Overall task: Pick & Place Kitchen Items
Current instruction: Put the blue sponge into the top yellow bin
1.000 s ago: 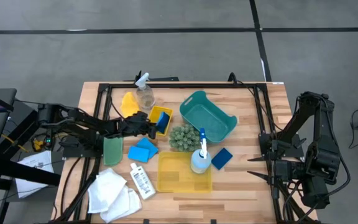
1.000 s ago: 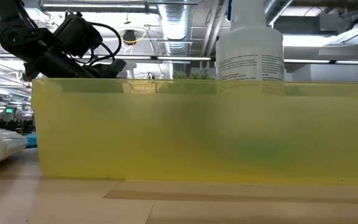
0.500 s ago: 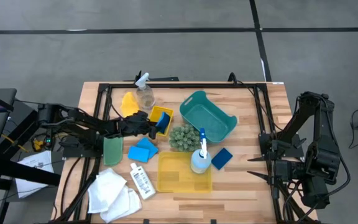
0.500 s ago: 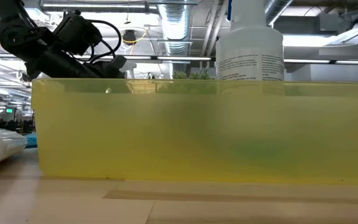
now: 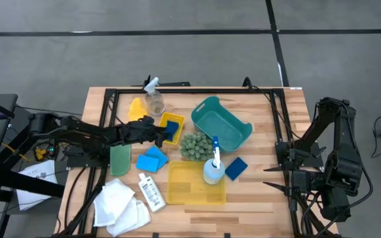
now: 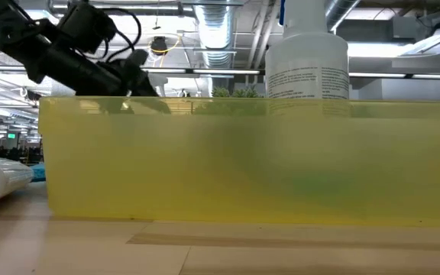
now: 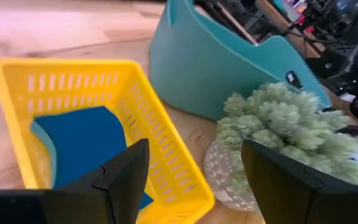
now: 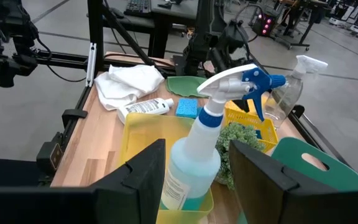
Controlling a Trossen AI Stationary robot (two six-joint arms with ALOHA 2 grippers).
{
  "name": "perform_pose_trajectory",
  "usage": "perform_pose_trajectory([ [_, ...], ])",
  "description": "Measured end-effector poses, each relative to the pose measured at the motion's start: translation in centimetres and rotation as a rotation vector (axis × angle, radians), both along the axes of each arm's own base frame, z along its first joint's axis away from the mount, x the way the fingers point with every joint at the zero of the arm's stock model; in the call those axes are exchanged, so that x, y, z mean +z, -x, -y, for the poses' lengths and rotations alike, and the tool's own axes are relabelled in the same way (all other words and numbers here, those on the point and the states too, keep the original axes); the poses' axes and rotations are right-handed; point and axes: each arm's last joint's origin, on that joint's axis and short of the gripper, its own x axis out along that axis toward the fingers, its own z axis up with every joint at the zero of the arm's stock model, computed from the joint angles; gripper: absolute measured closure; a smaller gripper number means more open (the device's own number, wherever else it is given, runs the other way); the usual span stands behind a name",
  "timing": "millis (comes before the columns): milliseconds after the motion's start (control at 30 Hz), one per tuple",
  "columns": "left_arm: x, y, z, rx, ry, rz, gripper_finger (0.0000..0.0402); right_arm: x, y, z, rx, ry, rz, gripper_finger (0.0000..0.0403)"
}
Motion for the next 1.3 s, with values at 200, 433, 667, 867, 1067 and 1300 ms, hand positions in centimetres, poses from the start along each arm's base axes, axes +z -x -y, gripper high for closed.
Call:
perform_pose_trajectory([
  [200, 1.4, 1.0, 0.6, -0.003, -0.061, 0.007, 0.0150, 0.0, 0.0, 0.0, 0.000, 0.000, 0.000, 0.0235],
  [433, 2.7, 1.4, 1.6, -0.094, -0.184, 0.029, 0.0158, 0.0, 0.0, 0.0, 0.000, 0.000, 0.000, 0.0235],
  [667, 3.5, 1.7, 3.1, -0.294, -0.348, 0.030, 0.0158, 0.0, 0.0, 0.0, -0.001, 0.000, 0.001, 0.0235],
  [867, 3.3, 2.2, 4.1, -0.406, -0.322, -0.001, 0.0162, 0.0, 0.0, 0.0, -0.002, 0.001, 0.004, 0.0235],
  [1067, 2.4, 2.7, 5.9, -0.616, -0.202, -0.056, 0.0177, 0.0, 0.0, 0.0, -0.002, 0.001, 0.004, 0.0235],
  [1300, 0.7, 3.8, 7.2, -0.608, -0.187, -0.246, 0.0176, 0.0, -0.1, 0.1, -0.010, 0.002, 0.007, 0.0235],
])
